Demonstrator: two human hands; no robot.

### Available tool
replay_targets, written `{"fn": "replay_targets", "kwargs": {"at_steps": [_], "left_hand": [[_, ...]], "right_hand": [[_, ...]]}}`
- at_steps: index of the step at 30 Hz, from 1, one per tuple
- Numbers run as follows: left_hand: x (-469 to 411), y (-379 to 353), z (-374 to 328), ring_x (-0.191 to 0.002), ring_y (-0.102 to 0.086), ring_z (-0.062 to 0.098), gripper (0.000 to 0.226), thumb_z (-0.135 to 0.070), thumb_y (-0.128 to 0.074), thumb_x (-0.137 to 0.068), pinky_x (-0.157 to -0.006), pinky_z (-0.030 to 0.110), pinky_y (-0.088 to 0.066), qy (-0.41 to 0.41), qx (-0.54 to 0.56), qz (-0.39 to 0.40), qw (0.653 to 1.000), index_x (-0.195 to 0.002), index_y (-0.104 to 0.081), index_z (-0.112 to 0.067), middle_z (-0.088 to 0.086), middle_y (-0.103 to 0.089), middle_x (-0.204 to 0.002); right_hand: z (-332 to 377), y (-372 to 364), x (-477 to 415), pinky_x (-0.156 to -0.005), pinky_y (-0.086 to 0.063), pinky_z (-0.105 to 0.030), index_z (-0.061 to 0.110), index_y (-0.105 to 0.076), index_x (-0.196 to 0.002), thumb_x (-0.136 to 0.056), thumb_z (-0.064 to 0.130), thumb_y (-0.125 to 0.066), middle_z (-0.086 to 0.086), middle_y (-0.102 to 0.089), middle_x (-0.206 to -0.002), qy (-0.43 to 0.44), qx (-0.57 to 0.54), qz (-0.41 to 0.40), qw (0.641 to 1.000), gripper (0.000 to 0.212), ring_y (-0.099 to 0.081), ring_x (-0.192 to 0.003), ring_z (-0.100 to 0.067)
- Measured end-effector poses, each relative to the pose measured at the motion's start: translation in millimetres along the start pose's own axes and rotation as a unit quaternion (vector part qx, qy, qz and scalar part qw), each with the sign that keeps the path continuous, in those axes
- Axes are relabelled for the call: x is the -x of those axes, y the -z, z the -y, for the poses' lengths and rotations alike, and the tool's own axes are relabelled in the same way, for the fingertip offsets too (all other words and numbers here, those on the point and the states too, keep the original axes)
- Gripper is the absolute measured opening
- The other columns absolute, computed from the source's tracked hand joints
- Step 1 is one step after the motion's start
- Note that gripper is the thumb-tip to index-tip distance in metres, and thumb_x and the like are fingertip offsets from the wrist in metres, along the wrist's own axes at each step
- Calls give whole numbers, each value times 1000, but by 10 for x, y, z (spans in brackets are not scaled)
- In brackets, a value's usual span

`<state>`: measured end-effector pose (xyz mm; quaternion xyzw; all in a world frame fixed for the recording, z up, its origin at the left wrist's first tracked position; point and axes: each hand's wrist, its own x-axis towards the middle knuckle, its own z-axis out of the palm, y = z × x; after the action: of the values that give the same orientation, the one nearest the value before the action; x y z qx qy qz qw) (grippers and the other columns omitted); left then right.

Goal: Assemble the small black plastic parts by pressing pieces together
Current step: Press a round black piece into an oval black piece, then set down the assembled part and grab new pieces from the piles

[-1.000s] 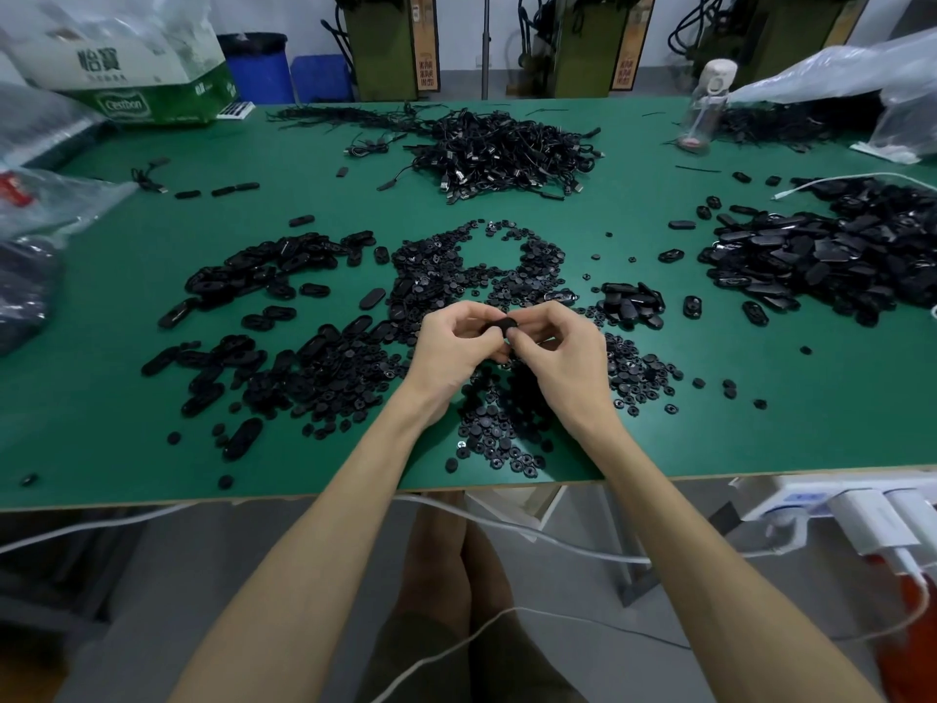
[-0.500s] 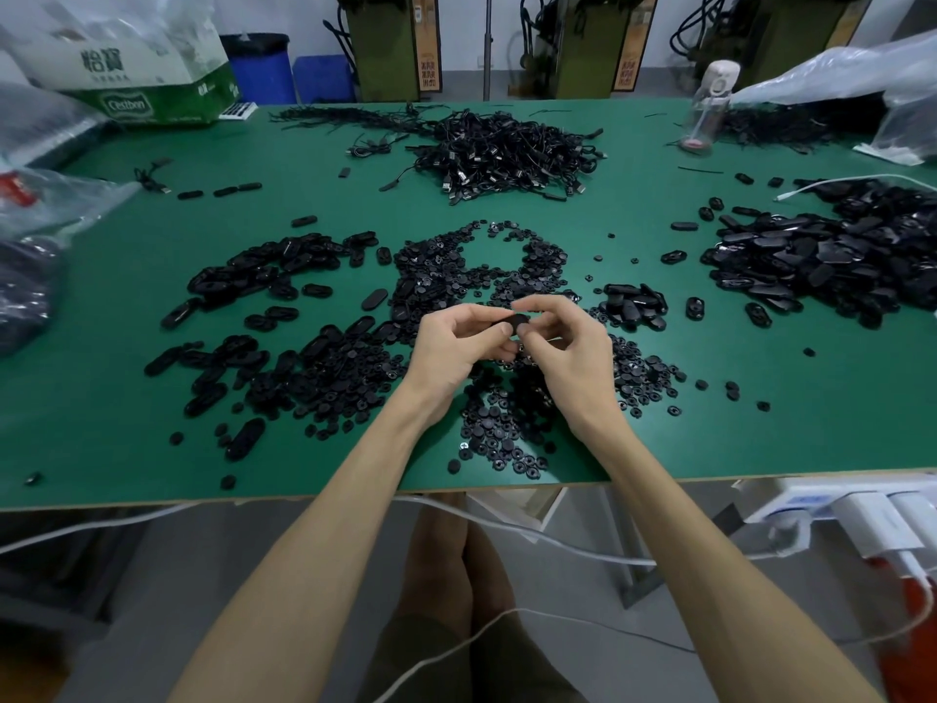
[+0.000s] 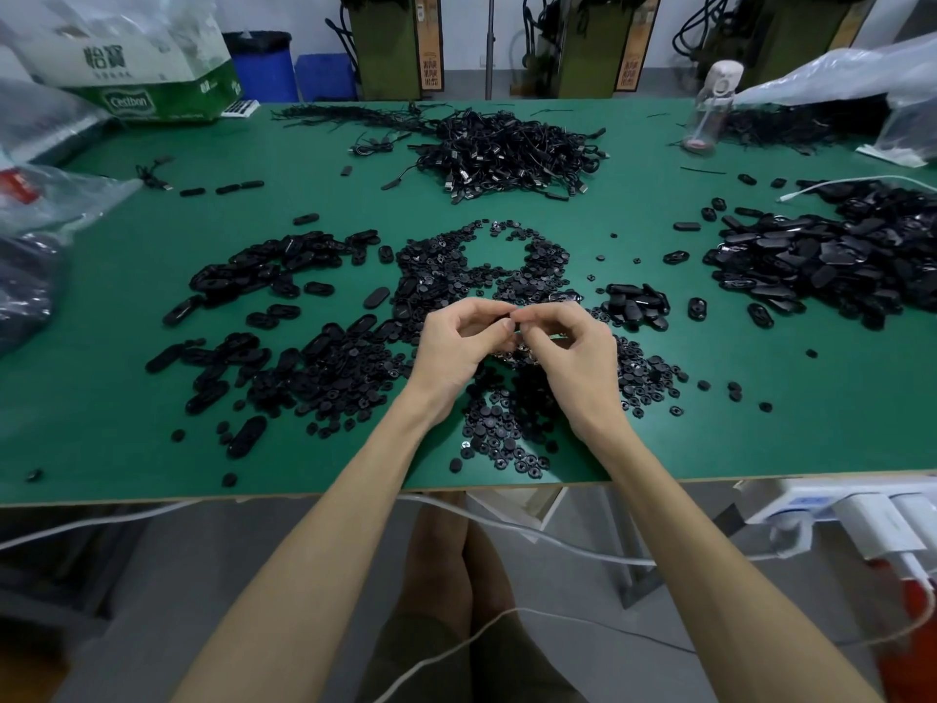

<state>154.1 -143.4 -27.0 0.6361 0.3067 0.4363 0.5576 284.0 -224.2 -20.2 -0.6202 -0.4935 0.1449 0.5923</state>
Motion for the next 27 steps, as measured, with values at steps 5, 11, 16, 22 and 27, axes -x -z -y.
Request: {"fn": "replay_targets", "kwargs": {"at_steps": [5, 11, 16, 22, 27], "left_hand": [[14, -79, -63, -106, -67, 14, 23, -7, -63, -100, -95, 29, -57, -84, -161, -86, 980, -123, -68, -10, 5, -67, -116], [14, -21, -171, -101, -60, 8, 26, 8, -54, -98, -94, 12, -47, -170, -280, -67, 942, -118, -67, -2, 7, -62, -115], [-208, 369, -274, -127, -54, 15, 44, 13, -43, -99, -105, 6, -34, -51, -355, -71, 931, -136, -58, -6, 10, -55, -137], [-402, 1090, -272, -124, -48, 27, 58, 21, -49, -90, -103, 34, -43, 65, -533, -133, 833, -143, -47, 0, 22, -42, -144], [-345, 1542, -222, -119, -47, 48, 20, 16, -50, -94, -100, 53, -43, 149, -667, -112, 722, -110, -54, 6, 32, -48, -129]], "right_hand": [[-53, 11, -38, -94, -57, -42, 26, -72, -119, -97, 12, -62, 3, -68, -112, -62, -47, -78, 994, 28, -65, -100, -10], [-125, 48, -81, -96, -49, -15, 23, -40, -157, -96, 11, -56, 13, -50, -142, -144, -124, -171, 967, 64, -52, -112, 20], [-156, 51, -94, -90, -37, 0, 18, -16, -165, -98, 3, -52, 0, -23, -170, -184, -175, -155, 955, 78, -41, -135, 3], [-118, 42, -74, -92, -44, -6, 18, -43, -155, -98, 9, -56, 2, -53, -149, -164, -121, -132, 970, 59, -52, -105, 25], [-68, 14, -45, -111, -43, -28, 18, -55, -145, -100, 15, -59, 5, -58, -142, -95, 15, -41, 994, 46, -53, -129, -9]]}}
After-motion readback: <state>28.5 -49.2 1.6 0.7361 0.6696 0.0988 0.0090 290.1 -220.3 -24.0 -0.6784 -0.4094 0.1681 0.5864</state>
